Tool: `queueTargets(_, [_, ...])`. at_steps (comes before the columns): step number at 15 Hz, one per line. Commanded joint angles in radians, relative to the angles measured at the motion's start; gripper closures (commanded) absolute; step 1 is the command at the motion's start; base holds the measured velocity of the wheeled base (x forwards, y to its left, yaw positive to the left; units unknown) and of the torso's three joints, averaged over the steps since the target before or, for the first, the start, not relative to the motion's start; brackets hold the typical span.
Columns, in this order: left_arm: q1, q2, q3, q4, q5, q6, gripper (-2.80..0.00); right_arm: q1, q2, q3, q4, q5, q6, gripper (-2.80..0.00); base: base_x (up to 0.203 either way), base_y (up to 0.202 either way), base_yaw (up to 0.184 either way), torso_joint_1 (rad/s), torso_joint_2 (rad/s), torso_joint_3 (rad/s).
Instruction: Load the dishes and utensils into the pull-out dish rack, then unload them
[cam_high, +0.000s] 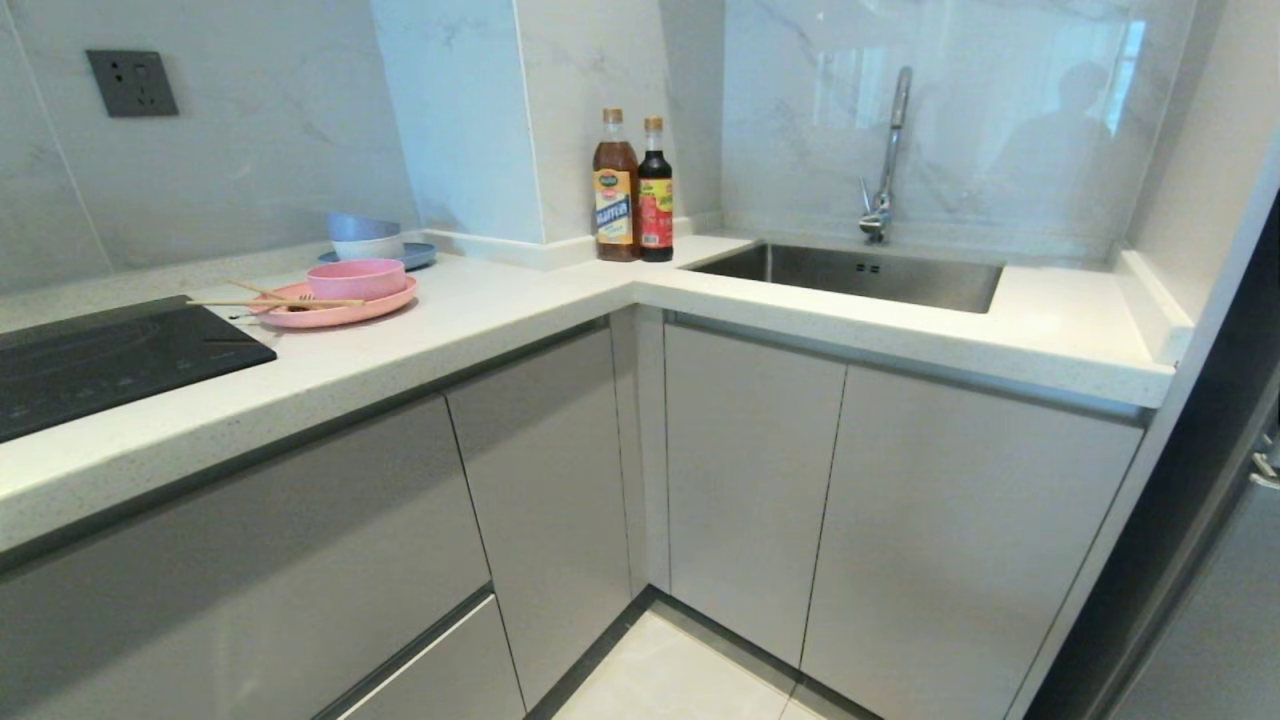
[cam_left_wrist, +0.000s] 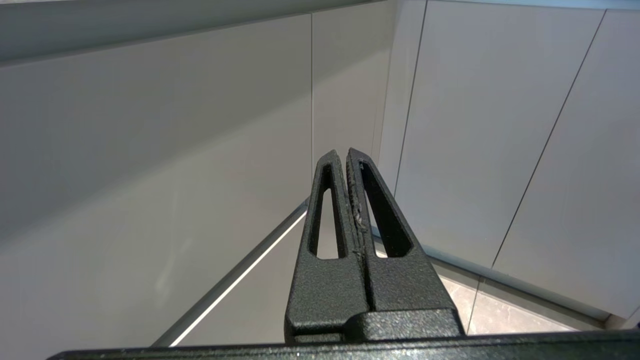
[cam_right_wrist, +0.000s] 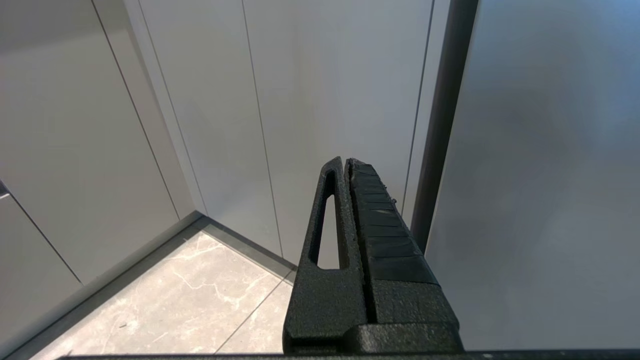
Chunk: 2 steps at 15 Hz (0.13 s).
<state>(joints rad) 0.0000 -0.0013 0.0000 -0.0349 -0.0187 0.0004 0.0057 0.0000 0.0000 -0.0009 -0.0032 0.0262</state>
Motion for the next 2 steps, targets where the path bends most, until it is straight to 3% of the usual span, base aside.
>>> queueTargets(1, [0.000, 0.001, 0.014, 0.000, 0.000, 0.000, 0.00, 0.000, 0.000, 0.001, -0.001, 0.000, 0.000, 0.00, 0.000, 0.000, 0.000, 0.000, 0.00, 0.000])
queueTargets(2, [0.000, 0.001, 0.014, 0.000, 0.000, 0.000, 0.00, 0.000, 0.000, 0.001, -0.001, 0.000, 0.000, 0.00, 0.000, 0.000, 0.000, 0.000, 0.00, 0.000])
